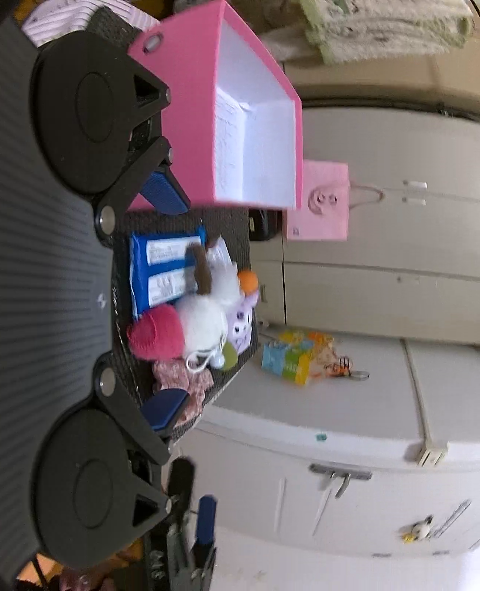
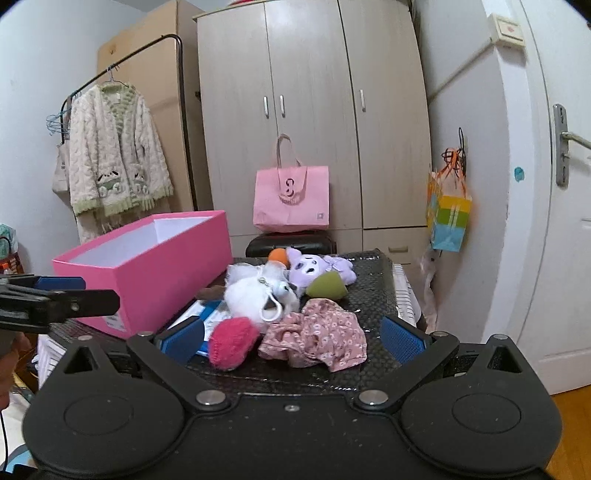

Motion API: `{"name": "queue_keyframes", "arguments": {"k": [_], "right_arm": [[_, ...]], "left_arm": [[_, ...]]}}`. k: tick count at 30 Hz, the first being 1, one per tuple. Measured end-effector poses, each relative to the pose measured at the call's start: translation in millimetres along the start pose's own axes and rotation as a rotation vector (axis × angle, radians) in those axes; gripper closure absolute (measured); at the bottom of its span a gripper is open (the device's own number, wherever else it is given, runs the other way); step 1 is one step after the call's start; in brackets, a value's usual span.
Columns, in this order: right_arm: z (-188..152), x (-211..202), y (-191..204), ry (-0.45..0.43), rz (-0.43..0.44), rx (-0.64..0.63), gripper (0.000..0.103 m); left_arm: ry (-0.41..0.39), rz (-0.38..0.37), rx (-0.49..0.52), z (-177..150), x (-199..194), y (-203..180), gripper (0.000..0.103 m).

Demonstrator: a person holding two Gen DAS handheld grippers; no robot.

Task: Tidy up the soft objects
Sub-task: 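Grasp the pink floral scrunchie with the right tool while the left tool grasps the strawberry plush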

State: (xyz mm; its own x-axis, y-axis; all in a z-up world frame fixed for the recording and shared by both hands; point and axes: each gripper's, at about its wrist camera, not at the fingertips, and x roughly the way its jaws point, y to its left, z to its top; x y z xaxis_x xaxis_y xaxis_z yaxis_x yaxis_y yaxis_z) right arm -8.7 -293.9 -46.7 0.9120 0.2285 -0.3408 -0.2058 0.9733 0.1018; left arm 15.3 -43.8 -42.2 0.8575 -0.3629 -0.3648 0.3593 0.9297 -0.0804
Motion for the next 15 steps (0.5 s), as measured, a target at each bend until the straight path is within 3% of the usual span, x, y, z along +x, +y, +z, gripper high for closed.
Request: {"name": "queue_keyframes", "arguments": {"k": [3, 6, 9, 13, 15], "right_arm": [[2.7, 7.5, -14.2, -0.029, -0.010, 0.056, 0.001], [6.7, 15.7, -27.0, -0.040, -0.017, 0.080, 0.001], [7.5, 27.2, -35.8, -0.018, -0.002, 0.090, 0.001], [4.1, 48.6, -40.8, 0.021, 0.041, 0.090, 0.004], [2.6, 60.3, -42.8, 0.039, 0.069, 0.089, 0.005]], "left_arm": [[0.000, -0.003, 0.044, 0.1, 15.7, -10.4, 0.003], [0.032, -0.070, 0.032, -0.7, 35.8, -11.5, 0.003], [0.042, -0.110, 0.045, -4.0, 54.1, -14.8, 0.005], [0.018, -0.107, 0.103, -11.6, 71.1, -24.0, 0.006], [0.021, -0.108, 0.126, -15.4, 79.4, -26.2, 0.013]]}}
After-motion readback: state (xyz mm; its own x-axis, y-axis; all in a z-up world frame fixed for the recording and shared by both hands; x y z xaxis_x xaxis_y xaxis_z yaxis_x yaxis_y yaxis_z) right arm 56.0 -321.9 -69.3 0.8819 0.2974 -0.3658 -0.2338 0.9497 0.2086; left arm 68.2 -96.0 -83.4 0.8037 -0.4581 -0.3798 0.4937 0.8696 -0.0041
